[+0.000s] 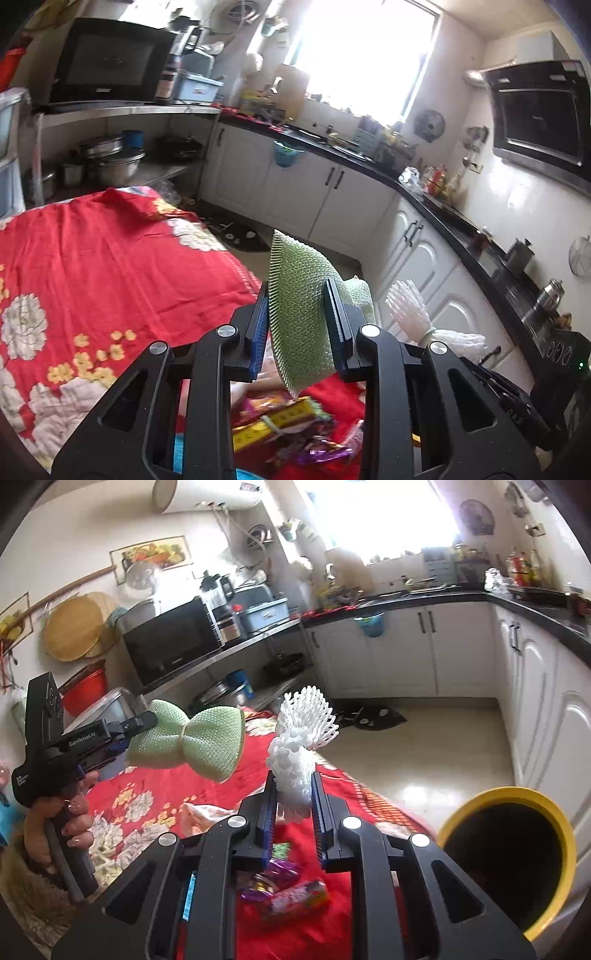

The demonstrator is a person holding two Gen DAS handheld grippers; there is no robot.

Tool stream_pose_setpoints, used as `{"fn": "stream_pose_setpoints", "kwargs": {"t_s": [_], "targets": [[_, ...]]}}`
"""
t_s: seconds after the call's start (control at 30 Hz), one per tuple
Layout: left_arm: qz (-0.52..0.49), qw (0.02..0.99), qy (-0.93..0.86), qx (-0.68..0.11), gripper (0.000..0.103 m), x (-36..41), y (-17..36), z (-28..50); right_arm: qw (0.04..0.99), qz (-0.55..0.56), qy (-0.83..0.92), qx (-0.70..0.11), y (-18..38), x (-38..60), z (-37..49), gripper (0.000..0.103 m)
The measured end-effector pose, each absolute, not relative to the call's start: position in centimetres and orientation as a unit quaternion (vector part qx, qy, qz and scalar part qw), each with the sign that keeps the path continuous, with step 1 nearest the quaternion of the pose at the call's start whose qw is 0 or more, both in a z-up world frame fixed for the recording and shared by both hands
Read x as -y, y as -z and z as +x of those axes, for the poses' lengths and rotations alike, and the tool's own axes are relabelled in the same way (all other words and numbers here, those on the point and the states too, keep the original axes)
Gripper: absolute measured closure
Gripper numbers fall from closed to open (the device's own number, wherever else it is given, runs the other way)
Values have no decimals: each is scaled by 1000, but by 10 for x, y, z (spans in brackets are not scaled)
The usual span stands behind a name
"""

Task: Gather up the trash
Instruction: 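Carry the green scrubber and white mesh net in both tools over the bin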

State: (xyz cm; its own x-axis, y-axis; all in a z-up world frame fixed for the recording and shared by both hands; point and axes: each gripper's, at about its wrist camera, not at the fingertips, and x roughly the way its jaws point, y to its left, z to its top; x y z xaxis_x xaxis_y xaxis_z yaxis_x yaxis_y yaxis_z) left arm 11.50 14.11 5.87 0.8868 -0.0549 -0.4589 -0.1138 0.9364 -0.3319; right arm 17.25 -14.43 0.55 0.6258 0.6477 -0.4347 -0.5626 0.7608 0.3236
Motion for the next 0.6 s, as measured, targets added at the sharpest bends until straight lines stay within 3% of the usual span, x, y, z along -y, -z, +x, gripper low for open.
{"fn": "stream_pose_setpoints", "kwargs": {"t_s": [0.6], "targets": [[-145, 953, 69, -257, 81, -54, -52, 146, 928, 104, -238, -267, 1, 245, 158, 86]]}}
